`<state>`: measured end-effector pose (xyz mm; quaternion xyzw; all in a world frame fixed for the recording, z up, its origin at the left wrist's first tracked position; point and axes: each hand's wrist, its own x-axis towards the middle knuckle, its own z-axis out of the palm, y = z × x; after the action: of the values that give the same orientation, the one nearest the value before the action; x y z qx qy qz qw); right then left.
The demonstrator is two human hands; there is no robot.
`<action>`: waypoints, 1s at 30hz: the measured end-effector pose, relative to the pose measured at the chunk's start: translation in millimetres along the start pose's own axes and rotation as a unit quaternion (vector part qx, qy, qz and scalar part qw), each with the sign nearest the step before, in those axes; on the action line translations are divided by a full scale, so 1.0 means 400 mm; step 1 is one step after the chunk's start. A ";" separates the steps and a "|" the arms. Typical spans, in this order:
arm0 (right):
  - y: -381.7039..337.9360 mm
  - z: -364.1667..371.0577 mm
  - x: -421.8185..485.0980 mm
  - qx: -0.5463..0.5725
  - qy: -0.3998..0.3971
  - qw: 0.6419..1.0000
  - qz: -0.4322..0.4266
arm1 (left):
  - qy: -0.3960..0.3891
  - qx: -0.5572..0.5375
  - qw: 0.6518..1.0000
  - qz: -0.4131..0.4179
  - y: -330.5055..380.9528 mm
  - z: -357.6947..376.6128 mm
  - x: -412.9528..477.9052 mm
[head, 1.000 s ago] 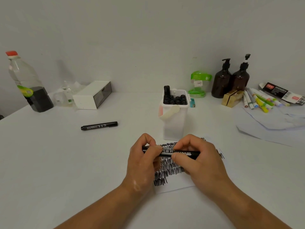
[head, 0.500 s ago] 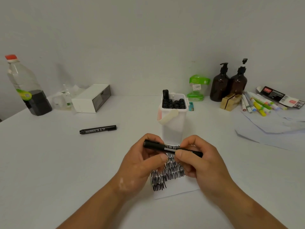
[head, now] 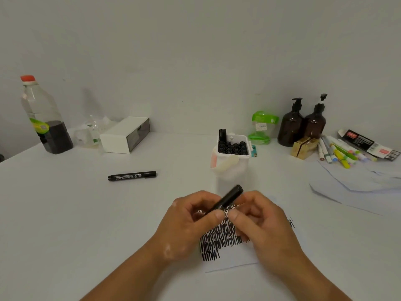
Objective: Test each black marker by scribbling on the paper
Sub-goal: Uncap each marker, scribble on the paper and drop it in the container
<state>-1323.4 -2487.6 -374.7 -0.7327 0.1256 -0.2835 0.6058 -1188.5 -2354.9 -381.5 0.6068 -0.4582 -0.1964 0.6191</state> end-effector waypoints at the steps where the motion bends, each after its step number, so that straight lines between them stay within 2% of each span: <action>1: -0.004 -0.003 0.001 0.017 0.007 1.000 0.004 | -0.011 0.046 0.999 0.004 -0.001 0.000 -0.001; 3: -0.008 -0.010 0.000 -0.013 0.020 1.000 -0.002 | -0.025 0.112 0.993 0.013 -0.002 0.001 -0.003; 5: -0.010 -0.016 -0.001 -0.091 0.035 0.995 -0.026 | -0.024 0.141 0.990 0.016 -0.005 0.000 -0.005; 8: -0.040 -0.035 0.005 -0.148 0.074 0.984 -0.064 | -0.009 0.146 0.989 0.007 -0.009 -0.011 -0.001; 11: -0.121 -0.081 0.041 -0.176 0.147 0.966 -0.119 | 0.051 0.126 0.991 -0.014 -0.014 -0.030 0.009; 14: -0.230 -0.130 0.107 -0.205 0.229 0.932 -0.193 | 0.122 0.103 0.986 -0.054 -0.025 -0.055 0.022; 17: -0.318 -0.158 0.194 -0.300 0.265 0.886 -0.233 | 0.152 0.077 0.982 -0.083 -0.034 -0.069 0.026; 22: -0.361 -0.150 0.330 -0.439 0.191 0.856 -0.197 | 0.166 0.060 0.979 -0.102 -0.039 -0.074 0.029; 30: -0.268 -0.085 0.457 -0.565 0.055 0.814 -0.121 | 0.165 0.060 0.979 -0.107 -0.044 -0.076 0.032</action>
<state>-1212.1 -2586.6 -220.4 -0.9384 0.2072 -0.2739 0.0374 -1151.9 -2351.0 -388.9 0.7123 -0.2929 -0.1306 0.6243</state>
